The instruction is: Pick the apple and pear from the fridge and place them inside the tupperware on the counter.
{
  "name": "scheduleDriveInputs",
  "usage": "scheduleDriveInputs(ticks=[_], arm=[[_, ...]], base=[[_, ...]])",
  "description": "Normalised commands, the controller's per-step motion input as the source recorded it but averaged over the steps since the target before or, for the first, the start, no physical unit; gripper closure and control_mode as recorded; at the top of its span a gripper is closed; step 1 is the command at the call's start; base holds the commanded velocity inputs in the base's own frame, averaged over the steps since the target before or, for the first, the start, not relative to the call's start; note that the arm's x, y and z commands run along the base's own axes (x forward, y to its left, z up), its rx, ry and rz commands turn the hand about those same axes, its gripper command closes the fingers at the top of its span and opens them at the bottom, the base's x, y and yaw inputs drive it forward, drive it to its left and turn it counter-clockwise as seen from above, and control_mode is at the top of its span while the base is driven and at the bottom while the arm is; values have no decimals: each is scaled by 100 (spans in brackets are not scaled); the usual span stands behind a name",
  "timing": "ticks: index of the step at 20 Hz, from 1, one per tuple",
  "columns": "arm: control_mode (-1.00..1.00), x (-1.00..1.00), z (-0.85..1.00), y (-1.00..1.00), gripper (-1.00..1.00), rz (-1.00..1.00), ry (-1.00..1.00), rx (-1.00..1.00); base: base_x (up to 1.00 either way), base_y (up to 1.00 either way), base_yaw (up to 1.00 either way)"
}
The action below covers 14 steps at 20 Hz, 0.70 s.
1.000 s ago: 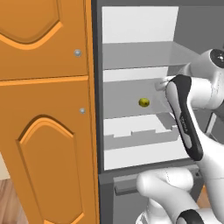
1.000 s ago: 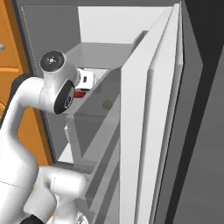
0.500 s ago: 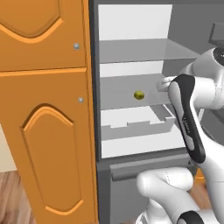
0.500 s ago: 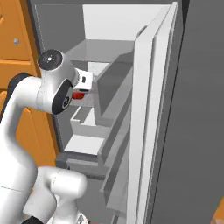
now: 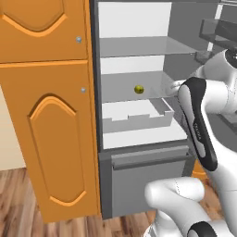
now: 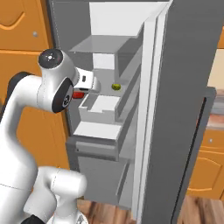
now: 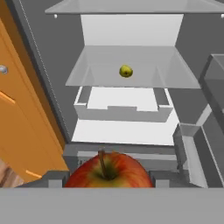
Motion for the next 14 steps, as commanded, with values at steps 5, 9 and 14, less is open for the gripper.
scheduleDriveInputs(ticks=[5,9,14], arm=[[100,0,0,0,100,0,0,0],[100,0,0,0,100,0,0,0],[100,0,0,0,100,0,0,0]], base=[[-99,3,-2],[-88,0,-1],[-77,0,-1]])
